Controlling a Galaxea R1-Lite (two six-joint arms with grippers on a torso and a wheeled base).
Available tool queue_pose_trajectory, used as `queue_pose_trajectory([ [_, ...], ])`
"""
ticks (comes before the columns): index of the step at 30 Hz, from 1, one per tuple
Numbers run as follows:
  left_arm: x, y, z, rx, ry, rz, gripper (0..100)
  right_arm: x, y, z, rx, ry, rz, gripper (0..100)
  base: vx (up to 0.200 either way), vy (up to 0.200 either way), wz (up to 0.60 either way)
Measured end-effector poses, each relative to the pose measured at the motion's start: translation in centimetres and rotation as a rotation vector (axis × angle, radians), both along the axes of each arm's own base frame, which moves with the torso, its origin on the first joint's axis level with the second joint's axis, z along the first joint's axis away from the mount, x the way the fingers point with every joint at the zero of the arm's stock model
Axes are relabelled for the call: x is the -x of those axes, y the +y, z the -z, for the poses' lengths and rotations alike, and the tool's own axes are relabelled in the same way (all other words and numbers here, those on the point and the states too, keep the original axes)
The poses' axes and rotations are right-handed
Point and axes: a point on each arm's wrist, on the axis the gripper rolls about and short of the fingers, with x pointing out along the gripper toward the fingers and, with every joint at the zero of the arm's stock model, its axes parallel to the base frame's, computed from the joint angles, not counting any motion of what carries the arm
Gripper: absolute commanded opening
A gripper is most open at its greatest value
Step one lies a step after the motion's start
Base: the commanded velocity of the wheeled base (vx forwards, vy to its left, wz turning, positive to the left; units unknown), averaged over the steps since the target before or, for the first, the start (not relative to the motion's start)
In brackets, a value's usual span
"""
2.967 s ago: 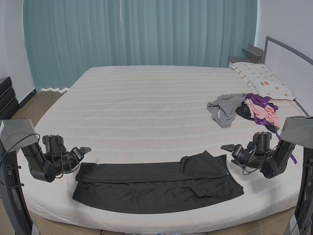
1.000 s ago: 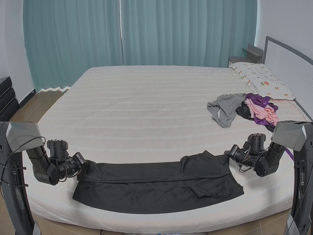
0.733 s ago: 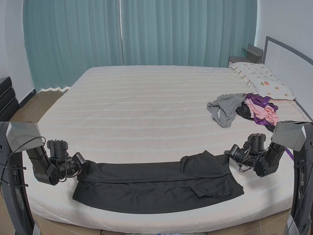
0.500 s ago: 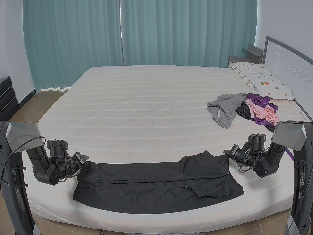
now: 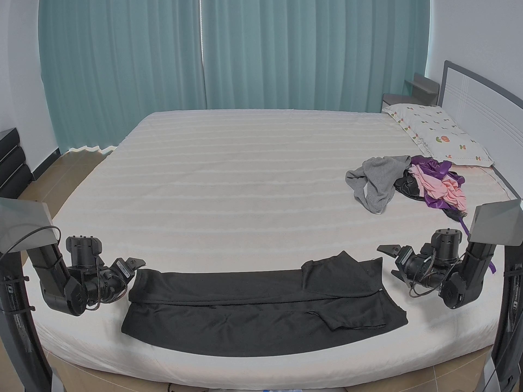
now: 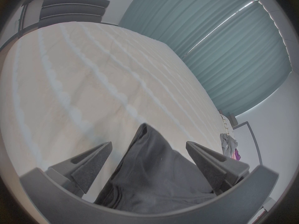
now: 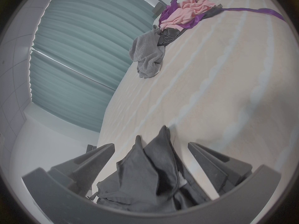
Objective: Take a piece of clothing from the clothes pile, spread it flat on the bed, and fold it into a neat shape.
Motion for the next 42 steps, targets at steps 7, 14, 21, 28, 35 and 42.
queue_pose_trajectory([
  [7, 3.1, -0.4, -0.5, 0.026, 0.041, -0.008, 100, 3.5, 0.1, -1.2, -0.017, 0.031, -0.007, 100, -0.171, 0.000, 0.00],
  [14, 5.7, -0.8, -0.4, 0.038, 0.063, 0.003, 100, 6.1, 0.6, -2.0, -0.019, 0.022, -0.028, 100, 0.000, 0.000, 0.00],
  [21, 6.9, -1.1, 0.0, 0.049, 0.101, 0.020, 100, 7.8, 1.0, -2.4, -0.019, 0.003, -0.047, 100, 0.000, 0.000, 0.00],
  [28, 7.4, -2.1, 0.6, 0.017, 0.114, 0.035, 100, 9.0, 1.4, -2.2, -0.018, 0.035, -0.065, 100, 0.000, 0.000, 0.00],
  [35, 7.4, -2.6, 1.4, -0.038, 0.117, 0.012, 100, 9.3, 1.7, -2.1, -0.014, 0.049, -0.075, 100, 0.000, 0.000, 0.00],
  [42, 7.7, -3.1, 2.1, -0.076, 0.102, -0.003, 0, 9.7, 2.2, -2.0, -0.008, 0.062, -0.094, 100, 0.000, 0.000, 0.00],
])
